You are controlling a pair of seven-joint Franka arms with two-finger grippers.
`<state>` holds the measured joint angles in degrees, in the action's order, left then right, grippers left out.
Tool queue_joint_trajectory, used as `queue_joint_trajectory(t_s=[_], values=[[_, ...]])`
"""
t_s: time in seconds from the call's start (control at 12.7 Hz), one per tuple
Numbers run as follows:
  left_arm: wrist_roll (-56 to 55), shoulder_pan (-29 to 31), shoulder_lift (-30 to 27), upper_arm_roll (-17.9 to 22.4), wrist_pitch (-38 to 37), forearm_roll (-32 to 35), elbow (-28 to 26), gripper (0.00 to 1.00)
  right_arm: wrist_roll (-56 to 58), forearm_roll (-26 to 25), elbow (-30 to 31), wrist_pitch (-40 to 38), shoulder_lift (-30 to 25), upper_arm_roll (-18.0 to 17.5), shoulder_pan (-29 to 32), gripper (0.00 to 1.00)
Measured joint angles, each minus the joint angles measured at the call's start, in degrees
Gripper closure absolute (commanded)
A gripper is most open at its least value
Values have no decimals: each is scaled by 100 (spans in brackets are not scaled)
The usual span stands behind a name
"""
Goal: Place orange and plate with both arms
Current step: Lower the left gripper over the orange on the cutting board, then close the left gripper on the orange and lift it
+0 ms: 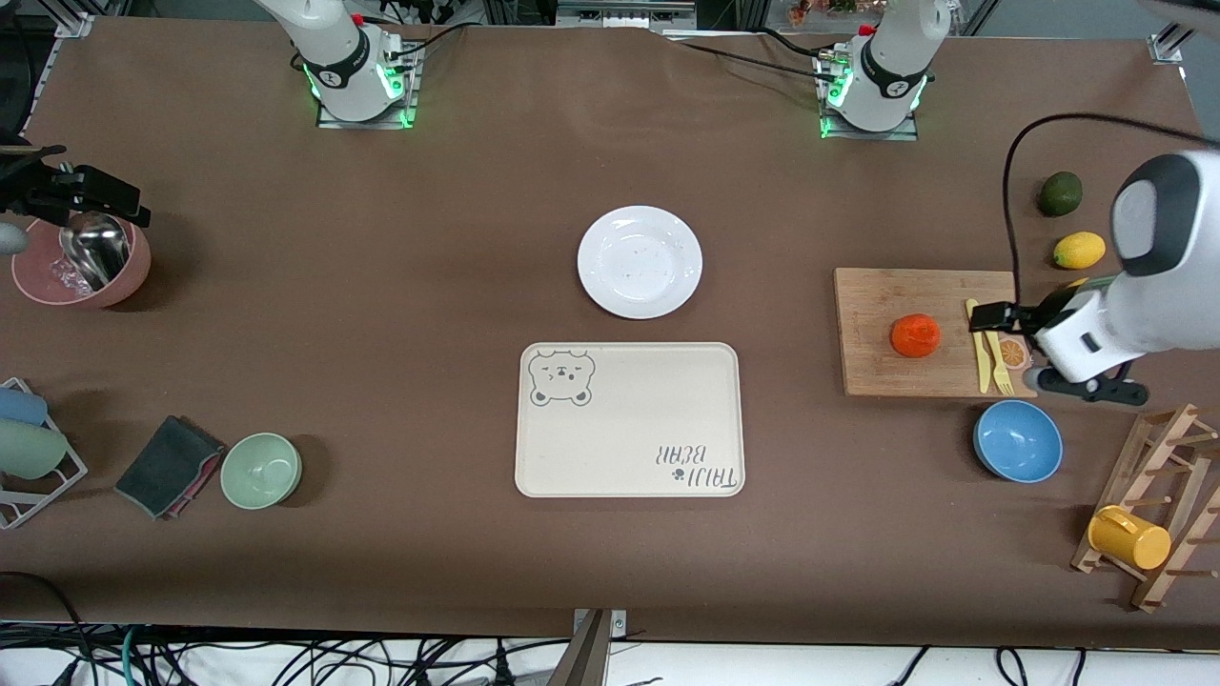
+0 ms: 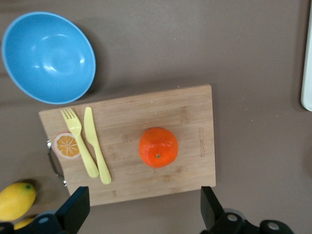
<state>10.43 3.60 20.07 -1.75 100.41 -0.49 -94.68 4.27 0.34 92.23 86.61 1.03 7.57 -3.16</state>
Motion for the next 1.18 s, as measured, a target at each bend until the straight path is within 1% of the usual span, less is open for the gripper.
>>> queue_joint_trajectory(t_s=[0.16,0.32,0.47,0.63,0.79,1.03,1.18], values=[[-26,-7,-33,-20,576,0,-490,0,0,0,0,0,0,-2,-1,0],[-151,-8,-182,-48,1335,0,-1158,0,0,1,0,-5,0,-9,-3,0],[-497,-17,-273,-75,1874,0,-1694,0,0,1,0,-9,0,-9,-3,0],[-854,-44,-262,-82,2174,0,-1953,0,0,1,0,-18,0,-14,-4,0],[-1088,-59,-183,-82,2344,0,-2060,0,0,1,0,-25,0,-18,-4,0],[-1232,-60,10,-82,2634,0,-2162,0,0,1,0,-34,0,-17,-4,0],[-1240,-60,99,-82,3012,4,-2361,0,0,1,0,-36,0,-11,-4,0]])
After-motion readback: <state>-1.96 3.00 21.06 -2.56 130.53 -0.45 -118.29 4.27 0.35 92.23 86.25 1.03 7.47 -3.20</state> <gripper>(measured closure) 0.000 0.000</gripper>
